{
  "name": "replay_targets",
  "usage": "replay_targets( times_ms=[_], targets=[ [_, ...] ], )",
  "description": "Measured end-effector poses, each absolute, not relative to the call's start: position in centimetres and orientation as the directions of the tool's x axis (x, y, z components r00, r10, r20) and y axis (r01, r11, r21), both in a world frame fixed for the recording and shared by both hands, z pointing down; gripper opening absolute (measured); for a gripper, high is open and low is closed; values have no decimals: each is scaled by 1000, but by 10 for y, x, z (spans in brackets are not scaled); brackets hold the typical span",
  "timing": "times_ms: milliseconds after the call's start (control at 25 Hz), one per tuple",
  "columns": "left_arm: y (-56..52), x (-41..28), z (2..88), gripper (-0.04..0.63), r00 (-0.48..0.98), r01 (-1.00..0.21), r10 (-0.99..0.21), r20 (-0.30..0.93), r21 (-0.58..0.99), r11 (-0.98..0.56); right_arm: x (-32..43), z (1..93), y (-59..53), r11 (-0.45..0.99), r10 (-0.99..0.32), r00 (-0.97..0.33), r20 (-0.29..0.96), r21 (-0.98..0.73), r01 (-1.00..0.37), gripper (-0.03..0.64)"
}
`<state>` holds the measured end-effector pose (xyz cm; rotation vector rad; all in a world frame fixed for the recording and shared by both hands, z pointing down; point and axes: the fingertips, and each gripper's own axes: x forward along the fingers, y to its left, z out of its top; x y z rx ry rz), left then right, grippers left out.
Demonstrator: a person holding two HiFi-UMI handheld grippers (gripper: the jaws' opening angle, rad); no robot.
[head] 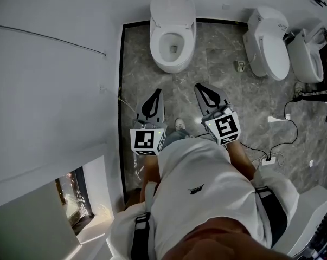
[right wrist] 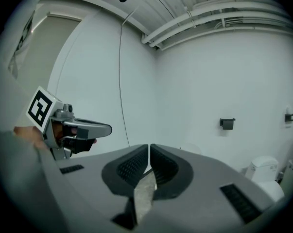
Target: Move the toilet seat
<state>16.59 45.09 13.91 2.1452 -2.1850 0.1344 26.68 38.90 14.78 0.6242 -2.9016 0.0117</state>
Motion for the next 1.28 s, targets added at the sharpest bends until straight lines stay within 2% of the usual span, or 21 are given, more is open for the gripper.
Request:
replay_targets(
  times_ms=[400, 1000, 1280],
  targets=[
    [425, 115, 140, 34, 33, -999, -993, 115, -8, -34, 226, 149, 367, 881, -470, -863, 184, 46, -470, 35],
    [382, 79, 145, 32, 54, -999, -992, 112, 10, -54, 192, 146, 325, 865, -500, -848, 176, 58, -498, 35],
    [351, 56, 155, 32, 70, -997, -991, 118, 24, -68, 172, 158, 295, 852, -520, -828, 210, 60, -520, 35]
  ],
)
